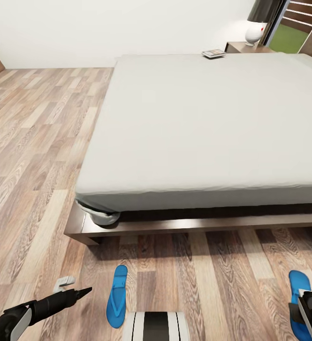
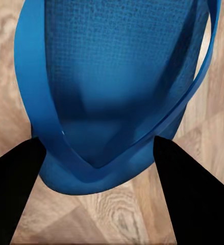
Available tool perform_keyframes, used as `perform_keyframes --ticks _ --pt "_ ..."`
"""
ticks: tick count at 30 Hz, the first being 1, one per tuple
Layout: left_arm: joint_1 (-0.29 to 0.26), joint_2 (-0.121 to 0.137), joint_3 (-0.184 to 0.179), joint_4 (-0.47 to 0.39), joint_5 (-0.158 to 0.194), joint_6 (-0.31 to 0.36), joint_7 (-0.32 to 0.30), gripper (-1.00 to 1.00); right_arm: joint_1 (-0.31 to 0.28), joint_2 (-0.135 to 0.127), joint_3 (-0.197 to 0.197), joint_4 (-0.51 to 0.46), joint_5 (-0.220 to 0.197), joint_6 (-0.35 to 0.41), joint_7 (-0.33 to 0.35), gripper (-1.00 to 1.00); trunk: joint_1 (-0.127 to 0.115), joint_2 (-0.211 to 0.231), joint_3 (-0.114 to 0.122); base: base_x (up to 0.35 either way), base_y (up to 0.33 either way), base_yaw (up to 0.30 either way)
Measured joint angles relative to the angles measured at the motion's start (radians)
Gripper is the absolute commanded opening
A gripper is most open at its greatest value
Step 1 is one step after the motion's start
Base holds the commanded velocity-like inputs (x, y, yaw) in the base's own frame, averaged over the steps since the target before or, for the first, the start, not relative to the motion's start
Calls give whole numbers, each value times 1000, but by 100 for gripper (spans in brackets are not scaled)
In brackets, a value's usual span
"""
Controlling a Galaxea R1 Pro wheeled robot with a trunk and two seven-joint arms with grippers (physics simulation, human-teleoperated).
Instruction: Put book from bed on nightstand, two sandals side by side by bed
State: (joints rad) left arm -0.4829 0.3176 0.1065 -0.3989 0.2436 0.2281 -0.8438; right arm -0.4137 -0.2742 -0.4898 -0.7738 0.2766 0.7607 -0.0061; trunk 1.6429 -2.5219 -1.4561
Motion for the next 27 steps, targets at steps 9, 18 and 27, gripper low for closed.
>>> perform_keyframes --ticks 9,18,27 --pt "0 0 -1 0 0 -1 3 100 0 1 226 1 -18 5 206 -100 0 0 0 0 0 0" --pt "0 -1 -1 0 0 -1 3 100 0 -3 243 9 -10 -3 286 -100 0 0 0 0 25 0" --pt "0 -1 0 -1 -1 -1 4 100 0 1 246 11 -4 -9 284 -100 0 0 0 0 263 0"
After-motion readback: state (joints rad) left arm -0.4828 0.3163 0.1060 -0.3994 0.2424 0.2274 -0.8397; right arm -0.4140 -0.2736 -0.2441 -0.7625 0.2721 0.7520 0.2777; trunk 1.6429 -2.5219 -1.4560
